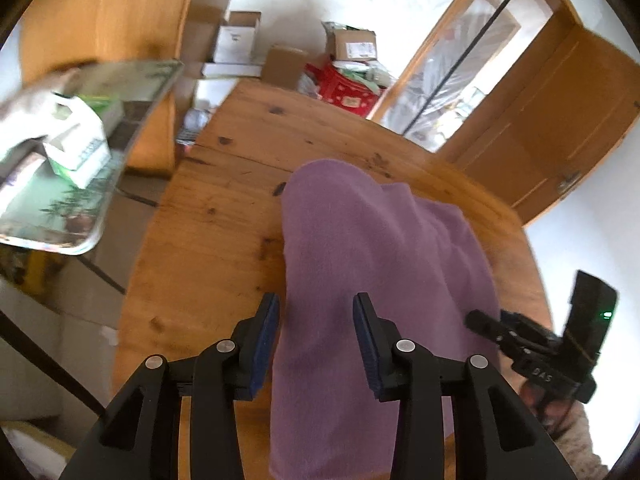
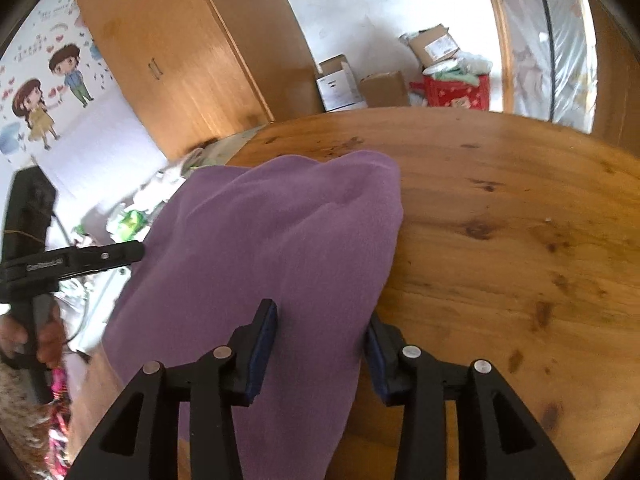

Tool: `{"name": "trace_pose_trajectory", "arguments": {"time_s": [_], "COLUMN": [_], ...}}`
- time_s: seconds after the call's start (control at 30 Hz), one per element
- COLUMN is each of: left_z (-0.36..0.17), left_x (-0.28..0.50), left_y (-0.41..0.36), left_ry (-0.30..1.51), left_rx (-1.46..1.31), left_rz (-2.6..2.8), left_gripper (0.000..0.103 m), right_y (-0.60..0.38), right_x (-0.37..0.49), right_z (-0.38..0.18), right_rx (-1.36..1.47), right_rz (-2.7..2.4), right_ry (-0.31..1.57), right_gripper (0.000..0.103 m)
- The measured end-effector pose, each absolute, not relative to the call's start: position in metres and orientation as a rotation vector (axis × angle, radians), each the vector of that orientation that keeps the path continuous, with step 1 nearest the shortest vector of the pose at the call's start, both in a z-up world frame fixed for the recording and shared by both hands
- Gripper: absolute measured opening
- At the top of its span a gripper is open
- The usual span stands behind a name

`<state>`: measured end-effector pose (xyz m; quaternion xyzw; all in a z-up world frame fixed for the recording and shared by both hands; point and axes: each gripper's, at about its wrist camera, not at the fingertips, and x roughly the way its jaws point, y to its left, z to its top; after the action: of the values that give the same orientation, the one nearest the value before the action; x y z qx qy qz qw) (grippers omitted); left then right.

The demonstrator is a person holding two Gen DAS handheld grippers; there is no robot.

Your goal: Fold clothes

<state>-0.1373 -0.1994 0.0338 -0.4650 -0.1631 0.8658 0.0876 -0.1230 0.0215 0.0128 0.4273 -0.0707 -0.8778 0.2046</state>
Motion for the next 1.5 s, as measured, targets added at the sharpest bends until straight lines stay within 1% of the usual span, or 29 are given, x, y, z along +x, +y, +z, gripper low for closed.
{"name": "trace_pose_trajectory", "arguments": {"time_s": [0.17, 0.27, 0.4, 0.5, 0.63, 0.73, 0.83, 1.1, 1.37, 1.5], "left_z": [0.039, 0.036, 0.038, 0.037, 0.028, 0.021, 0.014, 0.005, -0.006, -0.010], "left_x": [-0.107, -0.092, -0.072, -0.059, -0.047, -0.040, -0.039, -0.040, -0.047, -0.049], "left_y": [-0.185, -0.180, -0.164, -0.155, -0.141, -0.130, -0.128, -0.124, -0.121, -0.120], "left_ry": [-0.433, -0.434, -0.338, -0.343, -0.277, -0.179, -0.199, -0.156, -0.172, -0.177], "left_rx": [-1.340, -1.310, -1.255, -1.243, -1.260, -1.279, -1.296, -1.331, -1.363, -1.366], "left_rz": [2.649, 2.690, 2.760, 2.766, 2.796, 2.827, 2.805, 2.834, 2.807, 2.806], "left_gripper": [0.040, 0.040, 0.040, 0.040, 0.040, 0.040, 0.040, 0.040, 0.040, 0.040], "right_y": [0.018, 0.012, 0.001, -0.003, -0.008, -0.011, -0.012, -0.012, -0.011, -0.011], "right_x": [-0.096, -0.075, -0.056, -0.042, -0.025, -0.019, -0.018, -0.021, -0.023, -0.027], "right_z": [0.020, 0.024, 0.024, 0.022, 0.018, 0.015, 0.013, 0.005, -0.006, -0.008], "right_rx": [1.208, 1.188, 1.173, 1.191, 1.220, 1.246, 1.261, 1.310, 1.355, 1.347], "right_rz": [-2.505, -2.521, -2.545, -2.584, -2.621, -2.624, -2.646, -2.683, -2.722, -2.742], "right_ry": [-0.176, -0.116, -0.062, -0.034, 0.024, 0.048, 0.053, 0.059, 0.082, 0.088], "right_gripper": [0.049, 0.050, 0.051, 0.052, 0.053, 0.053, 0.053, 0.053, 0.053, 0.057]}}
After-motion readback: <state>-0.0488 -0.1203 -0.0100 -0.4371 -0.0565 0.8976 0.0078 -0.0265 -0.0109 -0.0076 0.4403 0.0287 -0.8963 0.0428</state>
